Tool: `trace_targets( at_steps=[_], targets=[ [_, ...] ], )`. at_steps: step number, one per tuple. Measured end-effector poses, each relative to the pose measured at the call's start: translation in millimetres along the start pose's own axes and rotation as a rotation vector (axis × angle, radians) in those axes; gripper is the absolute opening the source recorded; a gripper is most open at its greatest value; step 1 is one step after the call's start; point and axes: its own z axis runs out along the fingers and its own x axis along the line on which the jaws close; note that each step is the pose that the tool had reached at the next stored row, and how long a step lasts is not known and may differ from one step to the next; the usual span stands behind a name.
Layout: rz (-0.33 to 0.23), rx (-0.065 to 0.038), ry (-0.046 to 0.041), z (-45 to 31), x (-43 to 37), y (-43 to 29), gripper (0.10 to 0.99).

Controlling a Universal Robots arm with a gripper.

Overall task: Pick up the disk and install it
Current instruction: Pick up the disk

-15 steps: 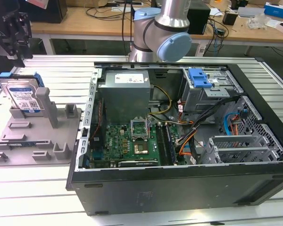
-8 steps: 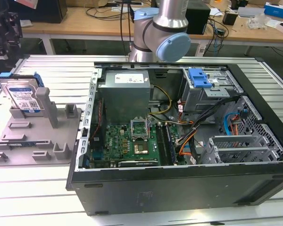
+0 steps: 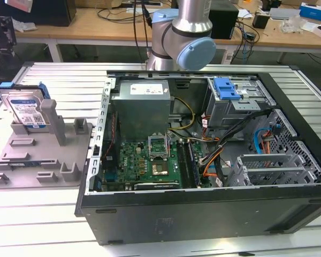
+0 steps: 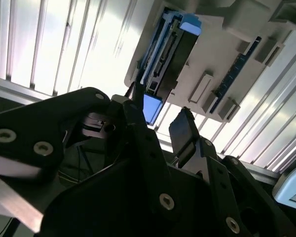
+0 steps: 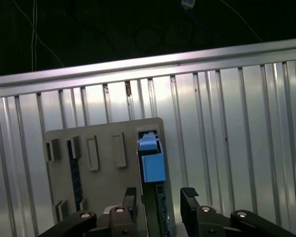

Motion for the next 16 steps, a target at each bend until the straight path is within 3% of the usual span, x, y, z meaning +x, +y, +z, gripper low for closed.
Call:
trace_targets(
  at_steps=[8, 16],
  targets=[
    [-0.068, 0.001, -0.0008, 7.5, 2.2, 5.5, 0.482],
    [-0.08, 0.001, -0.0009, 13.0, 2.3, 8.0, 0.482]
  ],
)
